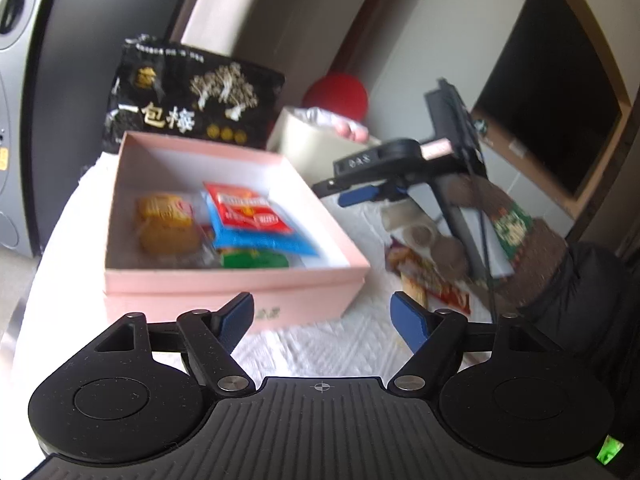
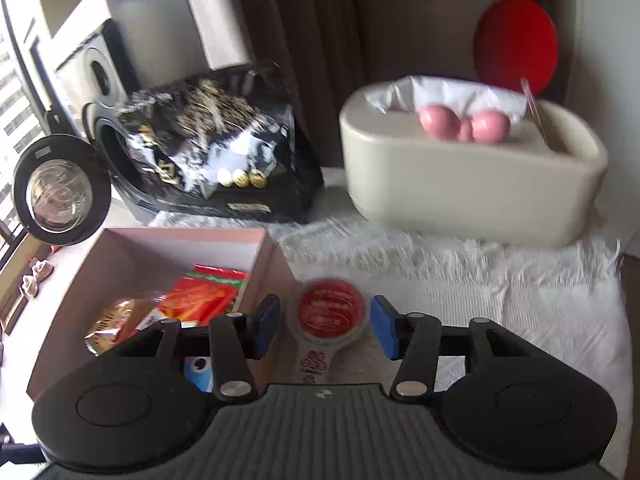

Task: Organize snacks
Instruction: 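Lower the seaweed bag and red bag into the pink box, opening both grippers, then grasp the red round cup snack with the left gripper while the right gripper reaches for an orange bag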

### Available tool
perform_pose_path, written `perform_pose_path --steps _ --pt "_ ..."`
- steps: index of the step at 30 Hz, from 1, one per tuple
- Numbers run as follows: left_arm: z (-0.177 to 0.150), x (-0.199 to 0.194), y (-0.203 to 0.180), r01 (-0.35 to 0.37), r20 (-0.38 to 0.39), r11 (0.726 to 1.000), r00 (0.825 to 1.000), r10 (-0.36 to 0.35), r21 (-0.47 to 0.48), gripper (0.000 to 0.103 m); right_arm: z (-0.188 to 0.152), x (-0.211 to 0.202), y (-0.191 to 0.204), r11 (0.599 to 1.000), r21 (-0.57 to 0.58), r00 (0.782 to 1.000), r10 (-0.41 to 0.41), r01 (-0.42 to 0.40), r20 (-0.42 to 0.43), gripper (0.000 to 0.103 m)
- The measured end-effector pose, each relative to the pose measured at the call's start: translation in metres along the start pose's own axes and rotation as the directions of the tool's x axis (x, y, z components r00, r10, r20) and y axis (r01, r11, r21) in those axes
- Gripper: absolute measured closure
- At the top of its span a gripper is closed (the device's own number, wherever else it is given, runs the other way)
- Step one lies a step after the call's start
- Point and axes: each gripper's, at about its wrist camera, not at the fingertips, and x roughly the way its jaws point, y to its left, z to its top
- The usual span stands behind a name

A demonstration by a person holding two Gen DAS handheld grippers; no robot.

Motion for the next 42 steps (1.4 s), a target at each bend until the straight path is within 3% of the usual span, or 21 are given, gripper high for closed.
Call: perform_pose_path --steps 3,6,8,10,12,13,22,28,30,33,35,36,37,38,39,42 --pt "-0.009 0.01 0.0 -0.011 -0.041 1.0 0.999 0.01 -0.016 0.028 0.005 0.023 -0.014 0.993 0.114 1.0 0.002 -0.002 0.0 0.058" --pt "-0.015 0.02 0.0 -0.043 -0.083 0.999 0.996 0.041 -0.022 0.028 0.018 0.041 -0.019 0.991 0.134 0.999 -0.025 0.02 0.031 0.058" --pt "-0.02 0.024 0.0 -0.062 -0.102 0.998 0.993 0.059 -0.029 0.03 0.026 0.053 -0.023 0.991 0.136 1.0 0.004 -0.005 0.005 0.059" --pt "-0.022 0.027 0.003 -0.069 -0.114 0.997 0.991 0.064 -0.039 0.031 0.03 0.06 -0.028 0.989 0.138 0.997 0.058 -0.051 -0.047 0.08" --pt "-0.024 0.029 0.007 -0.07 -0.122 0.996 0.99 0.063 -0.052 0.031 0.027 0.054 -0.028 0.992 0.09 0.992 0.097 -0.09 -0.082 0.091" --pt "-0.024 0.03 0.008 -0.072 -0.125 0.996 0.99 0.064 -0.056 0.031 0.023 0.047 -0.028 0.991 0.069 0.989 0.117 -0.111 -0.093 0.096" --pt "-0.022 0.044 -0.019 -0.009 -0.154 1.0 0.988 0.011 0.012 0.031 -0.046 -0.011 -0.027 0.969 0.006 0.944 0.243 -0.248 -0.223 0.096" --pt "-0.028 0.055 -0.05 0.028 -0.197 0.998 0.98 -0.017 0.055 0.031 -0.095 -0.052 -0.012 0.939 -0.024 0.909 0.325 -0.343 -0.262 0.096" --pt "-0.03 0.063 -0.061 0.029 -0.213 0.997 0.977 -0.014 0.071 0.031 -0.108 -0.069 -0.01 0.937 -0.041 0.914 0.329 -0.347 -0.237 0.096" --pt "-0.032 0.073 -0.076 0.002 -0.216 0.992 0.976 0.025 0.123 0.031 -0.12 -0.102 -0.011 0.959 -0.13 0.964 0.238 -0.253 -0.115 0.095" --pt "-0.034 0.079 -0.086 -0.036 -0.204 0.982 0.976 0.074 0.186 0.032 -0.126 -0.12 -0.014 0.972 -0.183 0.989 0.141 -0.145 -0.034 0.09" --pt "-0.035 0.083 -0.089 -0.058 -0.197 0.975 0.975 0.102 0.216 0.034 -0.129 -0.127 -0.018 0.976 -0.196 0.996 0.093 -0.09 0.004 0.079" --pt "-0.035 0.085 -0.091 -0.073 -0.194 0.969 0.974 0.12 0.234 0.035 -0.131 -0.133 -0.022 0.978 -0.204 0.998 0.043 -0.034 0.043 0.058" --pt "-0.036 0.087 -0.092 -0.083 -0.195 0.966 0.972 0.133 0.245 0.038 -0.133 -0.138 -0.027 0.979 -0.203 0.997 -0.001 0.018 0.083 0.045" --pt "-0.036 0.088 -0.092 -0.092 -0.195 0.964 0.97 0.144 0.251 0.041 -0.133 -0.14 -0.037 0.98 -0.186 0.991 -0.042 0.065 0.125 0.026" --pt "-0.036 0.084 -0.088 -0.092 -0.202 0.967 0.969 0.143 0.239 0.042 -0.125 -0.135 -0.065 0.989 -0.086 0.981 -0.107 0.122 0.163 0.023"
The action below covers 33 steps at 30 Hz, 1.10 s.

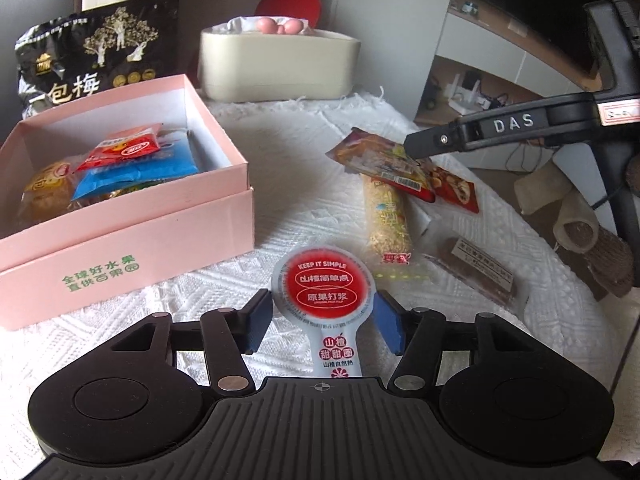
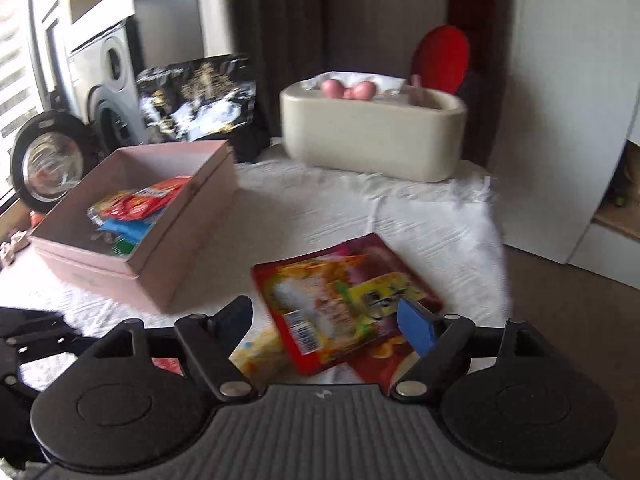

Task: Organize snacks
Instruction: 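Grasp the red round cup snack with the left gripper while the right gripper reaches for an orange bag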

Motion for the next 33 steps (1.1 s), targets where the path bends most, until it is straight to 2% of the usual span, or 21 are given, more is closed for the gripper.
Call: perform_pose_path --steps 2,4,6,7,9,11,13,16,20,23,27,29,31,33 --pt "-0.002 -0.003 0.002 -0.005 -0.004 1.0 1.0 0.005 0.003 0.044 0.007 0.019 -0.016 0.996 0.083 1.0 0.014 -0.013 -0.005 0.023" --pt "-0.005 -0.009 0.004 -0.006 -0.013 1.0 1.0 0.006 0.008 0.05 0.013 0.046 -0.031 0.982 0.189 0.999 0.016 -0.009 -0.035 0.023" --pt "-0.008 -0.015 0.007 0.003 -0.026 1.0 1.0 -0.002 0.002 0.068 0.017 0.072 -0.04 0.961 0.275 0.998 0.008 0.009 -0.061 0.021" --pt "-0.01 -0.018 0.009 -0.003 -0.028 1.0 1.0 0.003 0.001 0.073 0.018 0.077 -0.04 0.956 0.292 0.999 0.003 0.01 -0.044 0.018" --pt "-0.016 -0.026 0.016 -0.025 -0.032 1.0 0.999 0.025 -0.008 0.073 0.021 0.082 -0.026 0.972 0.235 0.999 0.008 0.002 -0.042 0.017" --pt "-0.02 -0.032 0.027 -0.03 -0.034 0.998 0.999 0.029 -0.046 0.073 0.021 0.078 -0.008 0.987 0.143 0.996 0.082 -0.077 -0.031 0.018" --pt "-0.021 -0.036 0.036 -0.023 -0.03 0.997 0.999 0.021 -0.08 0.073 0.016 0.068 0.017 0.99 0.012 0.989 0.142 -0.141 -0.035 0.024" --pt "-0.02 -0.042 0.044 0.012 -0.011 0.994 1.0 -0.013 -0.11 0.073 -0.002 0.05 0.045 0.961 -0.179 0.977 0.201 -0.21 -0.065 0.03" --pt "-0.015 -0.048 0.046 0.047 0.029 0.99 0.999 -0.043 -0.134 0.073 -0.028 0.018 0.059 0.911 -0.317 0.965 0.245 -0.263 -0.096 0.031" --pt "-0.01 -0.045 0.041 0.035 0.04 0.993 0.999 -0.031 -0.113 0.073 -0.039 0.001 0.057 0.909 -0.344 0.972 0.216 -0.235 -0.094 0.03" --pt "-0.006 -0.033 0.029 -0.001 0.023 0.998 1.0 0.002 -0.058 0.073 -0.05 -0.013 0.046 0.94 -0.332 0.997 0.074 -0.079 -0.028 0.027" --pt "-0.006 -0.029 0.024 -0.033 0.017 0.999 0.999 0.034 -0.019 0.073 -0.049 -0.02 0.037 0.956 -0.288 0.998 0.059 -0.062 -0.017 0.026" --pt "-0.006 -0.026 0.022 -0.033 0.011 0.999 0.999 0.033 -0.009 0.073 -0.042 -0.023 0.021 0.976 -0.206 0.997 0.074 -0.075 -0.014 0.026" --pt "-0.005 -0.025 0.022 -0.032 0.011 0.999 0.999 0.032 -0.013 0.073 -0.026 -0.019 0.003 0.993 -0.08 0.996 0.085 -0.085 -0.008 0.026"
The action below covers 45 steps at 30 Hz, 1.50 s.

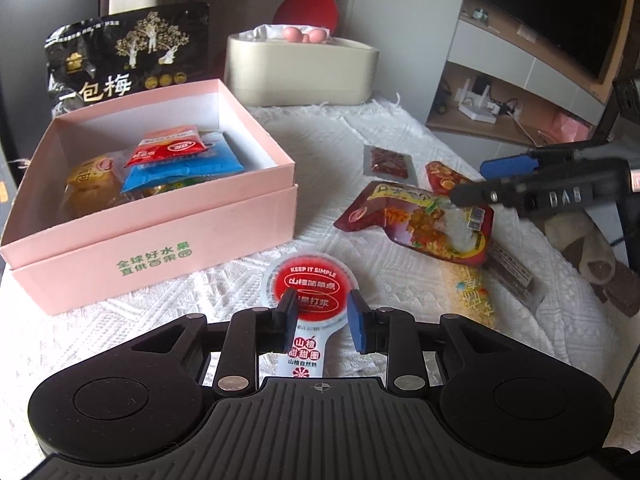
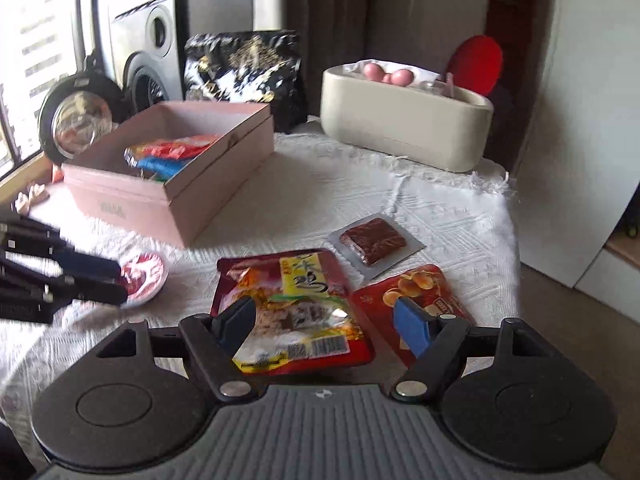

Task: Organize snacks
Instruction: 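Grasp the red round cup snack with the left gripper while the right gripper reaches for an orange bag, then grasp the brown jerky packet with the right gripper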

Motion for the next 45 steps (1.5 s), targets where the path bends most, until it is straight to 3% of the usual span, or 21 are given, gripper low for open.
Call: perform_pose_path --steps 4,5,7,9,11,12,13,15,16,19,23,27,29,32,38,40,41,44,45 --pt "0.001 0.003 -0.001 -0.009 0.005 1.0 1.0 0.009 -0.024 0.073 0.031 0.035 -0.04 0.948 0.317 1.0 -0.02 0.026 -0.024 0.027" --pt "0.001 0.002 -0.001 -0.009 0.005 1.0 1.0 0.009 -0.028 0.073 0.036 0.047 -0.046 0.932 0.361 0.999 -0.012 0.022 -0.03 0.028" --pt "0.001 0.0 -0.002 -0.008 0.003 1.0 1.0 0.008 -0.022 0.073 0.043 0.076 -0.046 0.914 0.402 0.997 -0.021 0.048 -0.071 0.039" --pt "0.0 -0.003 -0.001 -0.007 0.002 1.0 1.0 0.007 -0.009 0.073 0.046 0.101 -0.035 0.922 0.377 0.991 -0.038 0.084 -0.126 0.051" --pt "-0.001 -0.006 0.0 -0.003 0.003 1.0 1.0 0.003 0.004 0.073 0.048 0.107 -0.017 0.954 0.276 0.99 -0.089 0.116 -0.109 0.06" --pt "-0.001 -0.007 0.001 0.003 0.002 1.0 1.0 -0.003 0.011 0.073 0.049 0.108 -0.01 0.967 0.23 0.99 -0.089 0.112 -0.108 0.07" --pt "-0.001 -0.007 0.002 0.007 0.002 1.0 1.0 -0.007 0.017 0.073 0.049 0.107 -0.005 0.974 0.197 0.99 -0.088 0.108 -0.107 0.087" --pt "-0.001 -0.006 0.002 0.015 0.001 1.0 1.0 -0.015 0.026 0.073 0.049 0.097 0.002 0.984 0.143 0.991 -0.097 0.109 -0.088 0.098" --pt "-0.001 -0.006 0.002 0.02 0.003 0.999 1.0 -0.02 0.027 0.073 0.05 0.089 0.004 0.987 0.141 0.995 -0.064 0.074 -0.074 0.103" --pt "0.0 -0.003 -0.002 0.037 0.004 0.999 0.999 -0.038 0.04 0.073 0.05 0.058 0.011 0.992 0.125 1.0 -0.001 0.003 -0.019 0.103" --pt "0.001 0.0 -0.011 0.04 0.005 0.996 0.999 -0.041 0.085 0.073 0.055 0.048 0.01 0.99 0.142 1.0 0.0 0.004 -0.027 0.102" --pt "-0.001 -0.005 -0.015 0.04 0.015 0.995 0.999 -0.042 0.091 0.073 0.061 0.078 -0.017 0.948 0.312 0.995 -0.029 0.057 -0.094 0.082" --pt "-0.002 -0.009 -0.012 0.034 0.021 0.996 0.999 -0.036 0.084 0.073 0.06 0.097 -0.016 0.939 0.337 0.991 -0.013 0.059 -0.136 0.081" --pt "-0.003 -0.015 -0.002 0.009 0.031 0.998 0.999 -0.011 0.06 0.073 0.062 0.114 0.0 0.949 0.292 0.987 -0.077 0.115 -0.138 0.072" --pt "-0.006 -0.02 0.024 -0.018 0.051 1.0 0.999 0.019 -0.019 0.073 0.067 0.119 0.01 0.951 0.221 0.971 -0.183 0.214 -0.153 0.07" --pt "-0.008 -0.018 0.028 -0.01 0.05 0.999 0.999 0.012 -0.039 0.073 0.065 0.115 0.004 0.938 0.229 0.962 -0.236 0.262 -0.134 0.039" --pt "-0.009 -0.017 0.029 -0.006 0.048 0.999 0.999 0.008 -0.042 0.073 0.064 0.112 -0.002 0.927 0.253 0.96 -0.255 0.277 -0.119 0.036" --pt "-0.011 -0.014 0.026 0.019 0.041 0.999 0.999 -0.017 -0.034 0.073 0.062 0.12 -0.017 0.923 0.321 0.972 -0.166 0.213 -0.166 0.038" --pt "-0.011 -0.013 0.024 0.028 0.04 0.999 0.999 -0.027 -0.03 0.073 0.061 0.119 -0.015 0.924 0.311 0.972 -0.183 0.221 -0.146 0.041"
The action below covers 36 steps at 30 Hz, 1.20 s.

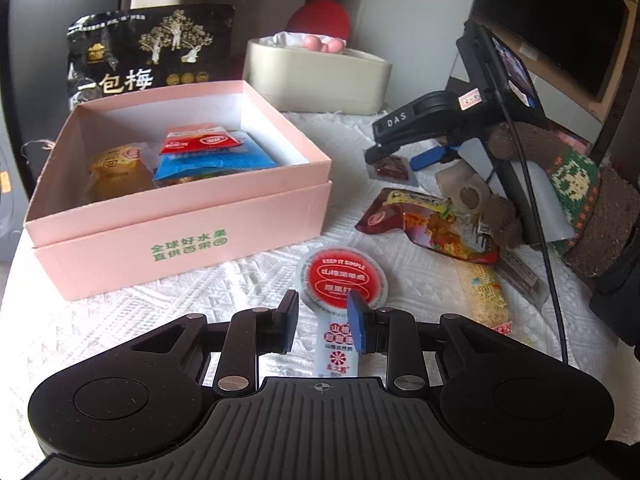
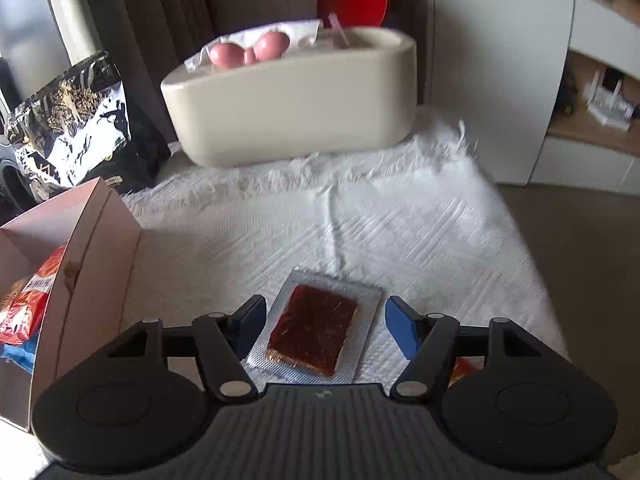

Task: Organize snacks
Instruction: 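Grasp the brown jerky packet with the right gripper, then lift the jerky packet with the right gripper while the left gripper holds the cup snack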

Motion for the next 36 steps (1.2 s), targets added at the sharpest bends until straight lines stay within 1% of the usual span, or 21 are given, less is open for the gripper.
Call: perform_pose_path --steps 1,2,3,4,6,10,13,17,19,20,21,22,23,24,25,26,30,31,33,35,36 --pt "-0.001 0.0 -0.002 0.008 0.0 1.0 1.0 -0.008 0.004 0.073 0.0 0.001 0.005 0.999 -0.032 1.0 -0.01 0.01 -0.006 0.047" --pt "-0.003 0.001 -0.003 0.015 0.0 1.0 1.0 -0.015 0.006 0.073 -0.001 0.001 0.011 0.997 -0.071 1.0 -0.015 0.015 -0.005 0.048" --pt "-0.003 0.001 -0.003 0.018 0.0 1.0 1.0 -0.018 0.008 0.073 -0.002 -0.002 0.017 0.994 -0.106 1.0 -0.005 0.005 -0.002 0.051" --pt "-0.004 0.001 -0.003 0.02 0.0 1.0 1.0 -0.02 0.01 0.073 -0.004 -0.005 0.021 0.991 -0.131 1.0 0.01 -0.009 0.004 0.057" --pt "-0.005 0.0 -0.002 0.024 -0.001 1.0 1.0 -0.024 0.011 0.073 -0.006 -0.02 0.028 0.987 -0.155 0.999 0.045 -0.041 0.022 0.063" --pt "-0.007 -0.005 0.002 0.022 0.003 1.0 1.0 -0.022 0.015 0.073 -0.017 -0.067 0.035 0.968 -0.195 0.984 0.171 -0.157 0.056 0.063" --pt "-0.005 -0.005 0.002 0.021 0.002 1.0 1.0 -0.021 0.019 0.073 -0.036 -0.09 0.036 0.945 -0.222 0.969 0.247 -0.239 0.006 0.063" --pt "-0.003 0.0 -0.005 0.03 -0.014 0.999 0.999 -0.029 0.045 0.073 -0.071 -0.097 0.049 0.915 -0.311 0.967 0.248 -0.256 -0.064 0.063" --pt "-0.004 0.001 -0.01 0.023 -0.024 0.998 0.999 -0.021 0.057 0.073 -0.089 -0.099 0.059 0.895 -0.36 0.964 0.26 -0.262 -0.055 0.063" --pt "-0.004 0.0 -0.012 0.021 -0.028 0.998 0.999 -0.02 0.062 0.073 -0.093 -0.099 0.063 0.883 -0.372 0.957 0.279 -0.287 -0.075 0.063" --pt "-0.005 -0.002 -0.013 0.021 -0.033 0.998 0.999 -0.019 0.065 0.073 -0.097 -0.099 0.068 0.871 -0.357 0.941 0.321 -0.337 -0.106 0.063" --pt "-0.006 -0.005 -0.013 0.019 -0.036 0.997 0.999 -0.016 0.069 0.073 -0.1 -0.098 0.071 0.861 -0.346 0.928 0.35 -0.372 -0.125 0.066" --pt "-0.007 -0.008 -0.013 0.013 -0.036 0.997 0.999 -0.011 0.074 0.073 -0.103 -0.098 0.075 0.854 -0.351 0.923 0.363 -0.385 -0.128 0.073" --pt "-0.009 -0.012 -0.014 0.005 -0.038 0.997 0.999 -0.002 0.081 0.073 -0.106 -0.097 0.078 0.845 -0.356 0.917 0.373 -0.4 -0.144 0.087" --pt "-0.009 -0.015 -0.014 -0.007 -0.04 0.996 0.999 0.01 0.089 0.073 -0.107 -0.098 0.079 0.844 -0.352 0.915 0.379 -0.404 -0.141 0.088" --pt "-0.01 -0.018 -0.014 -0.016 -0.038 0.995 0.999 0.02 0.097 0.073 -0.109 -0.099 0.08 0.848 -0.358 0.92 0.371 -0.391 -0.128 0.088" --pt "-0.006 -0.02 -0.014 -0.027 -0.032 0.994 0.999 0.03 0.107 0.073 -0.122 -0.107 0.076 0.868 -0.435 0.966 0.258 -0.239 -0.015 0.088" --pt "-0.004 -0.017 -0.014 -0.029 -0.036 0.994 0.999 0.033 0.108 0.073 -0.124 -0.109 0.07 0.87 -0.43 0.965 0.262 -0.24 -0.009 0.087" --pt "-0.002 -0.01 -0.017 -0.027 -0.049 0.993 0.998 0.033 0.114 0.073 -0.125 -0.112 0.056 0.861 -0.397 0.941 0.338 -0.318 -0.022 0.086" --pt "-0.002 -0.005 -0.021 -0.019 -0.066 0.992 0.997 0.027 0.122 0.073 -0.129 -0.117 0.054 0.838 -0.419 0.927 0.374 -0.348 -0.023 0.079" --pt "-0.004 -0.004 -0.024 -0.022 -0.074 0.991 0.997 0.032 0.129 0.072 -0.131 -0.119 0.056 0.826 -0.439 0.923 0.385 -0.354 -0.021 0.072"
